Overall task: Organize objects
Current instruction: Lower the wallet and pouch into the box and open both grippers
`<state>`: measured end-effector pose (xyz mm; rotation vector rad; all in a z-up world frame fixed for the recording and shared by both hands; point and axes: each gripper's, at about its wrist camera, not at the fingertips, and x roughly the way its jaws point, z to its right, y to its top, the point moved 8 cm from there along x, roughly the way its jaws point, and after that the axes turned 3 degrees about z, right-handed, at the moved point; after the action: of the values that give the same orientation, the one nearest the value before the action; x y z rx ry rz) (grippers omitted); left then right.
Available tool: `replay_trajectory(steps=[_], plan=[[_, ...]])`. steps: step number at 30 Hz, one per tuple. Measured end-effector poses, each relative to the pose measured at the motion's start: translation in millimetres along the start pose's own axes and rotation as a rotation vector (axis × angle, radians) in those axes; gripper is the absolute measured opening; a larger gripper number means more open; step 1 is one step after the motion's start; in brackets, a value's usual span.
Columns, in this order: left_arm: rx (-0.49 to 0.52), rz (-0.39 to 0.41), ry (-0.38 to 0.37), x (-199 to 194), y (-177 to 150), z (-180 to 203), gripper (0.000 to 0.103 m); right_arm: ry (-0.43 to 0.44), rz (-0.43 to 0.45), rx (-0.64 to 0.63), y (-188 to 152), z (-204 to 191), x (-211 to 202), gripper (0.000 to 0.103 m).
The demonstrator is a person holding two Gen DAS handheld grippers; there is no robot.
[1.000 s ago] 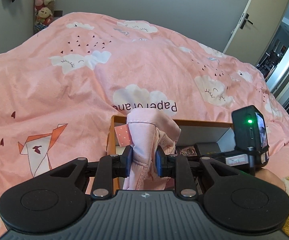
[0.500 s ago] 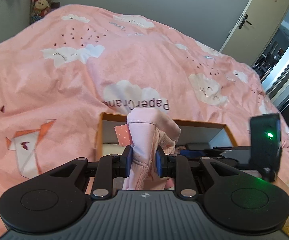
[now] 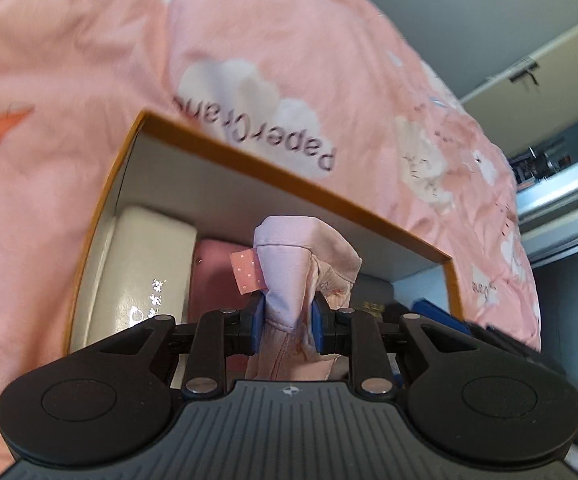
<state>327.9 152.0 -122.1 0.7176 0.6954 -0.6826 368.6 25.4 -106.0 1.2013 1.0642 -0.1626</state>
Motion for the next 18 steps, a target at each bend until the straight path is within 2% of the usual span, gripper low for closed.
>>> replay_trajectory(steps=[5,8,13,18], plan=[[0.001,0.014,0.051,11.0,3.4,-5.3,0.029,0.031,-0.024,-0.003,-10.3,-3.2,6.8,0.036],[0.031,0.013,0.099,15.0,3.5,-4.8,0.035,0.043,-0.036,-0.006,-13.1,-7.4,11.9,0.036],[0.145,0.053,0.224,14.7,2.8,-0.8,0.038,0.058,-0.039,-0.013,-15.3,-12.2,12.6,0.036],[0.259,0.097,0.294,7.4,1.6,3.4,0.039,0.074,-0.029,-0.016,-15.4,-15.4,10.1,0.036]])
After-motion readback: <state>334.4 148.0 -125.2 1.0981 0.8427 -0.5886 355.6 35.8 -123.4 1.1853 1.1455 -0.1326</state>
